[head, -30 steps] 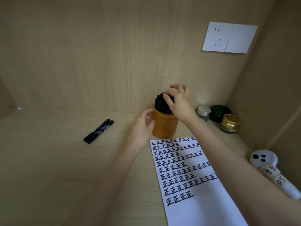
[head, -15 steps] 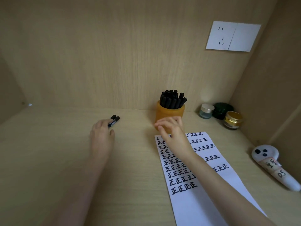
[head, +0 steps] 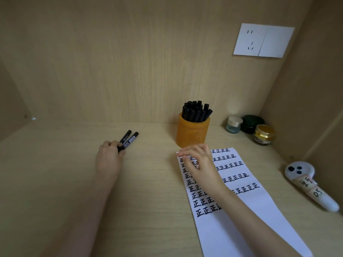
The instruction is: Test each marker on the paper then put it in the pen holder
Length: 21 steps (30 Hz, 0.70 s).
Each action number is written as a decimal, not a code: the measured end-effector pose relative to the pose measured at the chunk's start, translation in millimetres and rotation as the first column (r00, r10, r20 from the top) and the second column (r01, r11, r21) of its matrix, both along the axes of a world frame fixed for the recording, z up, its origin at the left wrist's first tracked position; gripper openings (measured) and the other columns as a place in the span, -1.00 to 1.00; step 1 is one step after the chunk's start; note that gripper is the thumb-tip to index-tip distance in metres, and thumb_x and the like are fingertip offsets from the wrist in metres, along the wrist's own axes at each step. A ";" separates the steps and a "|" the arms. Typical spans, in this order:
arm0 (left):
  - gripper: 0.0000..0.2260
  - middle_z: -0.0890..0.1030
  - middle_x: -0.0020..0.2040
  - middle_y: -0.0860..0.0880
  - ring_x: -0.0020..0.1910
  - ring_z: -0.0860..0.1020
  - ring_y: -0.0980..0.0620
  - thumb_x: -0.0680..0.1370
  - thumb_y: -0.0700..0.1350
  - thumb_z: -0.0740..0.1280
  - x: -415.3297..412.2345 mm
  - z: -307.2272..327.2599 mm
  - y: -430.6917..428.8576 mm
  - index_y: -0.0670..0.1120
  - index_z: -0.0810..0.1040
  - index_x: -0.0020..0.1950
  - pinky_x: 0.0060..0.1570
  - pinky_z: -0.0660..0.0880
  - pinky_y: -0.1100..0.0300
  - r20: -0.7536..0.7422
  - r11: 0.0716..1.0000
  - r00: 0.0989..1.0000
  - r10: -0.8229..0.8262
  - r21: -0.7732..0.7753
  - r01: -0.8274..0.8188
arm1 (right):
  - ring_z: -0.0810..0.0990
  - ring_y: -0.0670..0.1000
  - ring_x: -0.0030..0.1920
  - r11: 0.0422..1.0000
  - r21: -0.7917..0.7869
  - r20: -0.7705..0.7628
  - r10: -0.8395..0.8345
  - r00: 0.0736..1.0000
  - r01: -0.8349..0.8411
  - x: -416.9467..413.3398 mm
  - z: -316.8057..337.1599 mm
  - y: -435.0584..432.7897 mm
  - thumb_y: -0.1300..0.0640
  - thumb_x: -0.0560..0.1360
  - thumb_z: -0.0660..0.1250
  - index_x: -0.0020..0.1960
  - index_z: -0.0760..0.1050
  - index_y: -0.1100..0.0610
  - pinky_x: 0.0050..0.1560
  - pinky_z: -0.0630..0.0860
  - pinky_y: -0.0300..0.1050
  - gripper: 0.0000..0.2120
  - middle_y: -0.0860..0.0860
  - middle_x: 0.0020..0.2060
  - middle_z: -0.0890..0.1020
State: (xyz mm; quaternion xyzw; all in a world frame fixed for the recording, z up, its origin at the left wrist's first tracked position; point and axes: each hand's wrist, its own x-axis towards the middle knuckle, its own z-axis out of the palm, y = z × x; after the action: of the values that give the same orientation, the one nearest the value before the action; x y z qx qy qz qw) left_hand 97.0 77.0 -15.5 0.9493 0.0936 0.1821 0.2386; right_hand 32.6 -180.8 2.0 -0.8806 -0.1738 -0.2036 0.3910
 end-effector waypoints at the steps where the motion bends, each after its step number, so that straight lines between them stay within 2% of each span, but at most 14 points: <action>1: -0.76 0.52 0.09 -0.24 0.07 0.48 -0.22 0.50 -0.20 0.35 -2.2 0.1 -2.6 -0.20 0.55 0.15 0.03 0.44 -0.07 0.006 1.000 1.000 -0.012 -0.011 0.012 | 0.30 -0.14 0.20 1.000 0.001 0.000 -0.001 1.000 0.001 -1.1 -1.7 -0.4 0.20 0.58 0.27 0.07 0.62 0.03 0.24 0.14 -0.45 -0.82 -0.18 0.02 0.58; 6: -0.81 0.56 0.03 -0.19 0.04 0.50 -0.18 0.47 -0.24 0.36 -22.7 -4.3 -22.8 -0.19 0.58 0.08 0.01 0.48 -0.03 0.066 0.991 0.990 -0.123 -0.045 0.127 | 0.29 -0.22 0.20 1.000 -0.009 -0.023 0.007 1.000 -0.007 -8.2 -11.6 -2.8 0.19 0.58 0.27 0.06 0.61 -0.02 0.26 0.19 -0.39 -0.81 -0.20 0.02 0.59; 13: -0.84 0.56 0.07 -0.10 0.00 0.53 -0.10 0.48 -0.20 0.36 -52.5 -7.1 -54.1 -0.19 0.59 0.03 -0.04 0.49 0.04 0.102 0.979 0.978 -0.180 -0.074 0.188 | 0.25 -0.30 0.22 0.999 0.038 -0.109 0.005 0.994 -0.001 -21.8 -10.8 -4.8 0.18 0.59 0.26 0.07 0.61 0.00 0.21 0.11 -0.54 -0.82 -0.20 0.03 0.56; 16: -0.85 0.55 0.17 -0.13 0.10 0.52 -0.11 0.46 -0.22 0.37 -57.5 -9.9 -59.0 -0.22 0.61 0.01 0.11 0.47 0.04 0.124 0.974 0.974 -0.189 -0.101 0.202 | 0.25 -0.29 0.23 0.999 0.040 -0.121 -0.003 0.993 0.007 -26.4 -8.7 -6.4 0.17 0.59 0.26 0.08 0.62 0.01 0.21 0.09 -0.55 -0.82 -0.19 0.04 0.56; 18: -0.85 0.51 0.24 -0.13 0.23 0.46 -0.09 0.47 -0.21 0.38 -61.5 -9.7 -59.8 -0.19 0.62 0.02 0.25 0.36 0.09 0.137 0.969 0.973 -0.183 -0.141 0.203 | 0.25 -0.30 0.22 0.999 0.051 -0.137 -0.009 0.991 0.016 -29.7 -7.6 -7.7 0.17 0.59 0.26 0.08 0.62 0.02 0.20 0.10 -0.55 -0.82 -0.20 0.04 0.56; 21: -0.87 0.52 0.22 -0.07 0.24 0.43 -0.03 0.50 -0.20 0.37 -73.7 -3.7 -64.4 -0.14 0.61 0.04 0.23 0.30 0.23 0.197 0.938 0.955 -0.223 -0.222 0.265 | 0.34 -0.28 0.13 0.992 0.119 -0.182 -0.022 0.983 0.044 -35.6 -5.9 -8.3 0.13 0.59 0.26 0.07 0.62 0.03 0.14 0.23 -0.48 -0.83 -0.16 -0.02 0.58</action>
State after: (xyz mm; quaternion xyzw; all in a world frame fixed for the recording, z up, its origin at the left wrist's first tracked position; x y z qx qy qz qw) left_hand 23.3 12.6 -19.3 0.8976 -0.0238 0.2178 0.3824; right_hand -3.0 -189.1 -3.9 -0.8725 -0.1101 -0.1397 0.4552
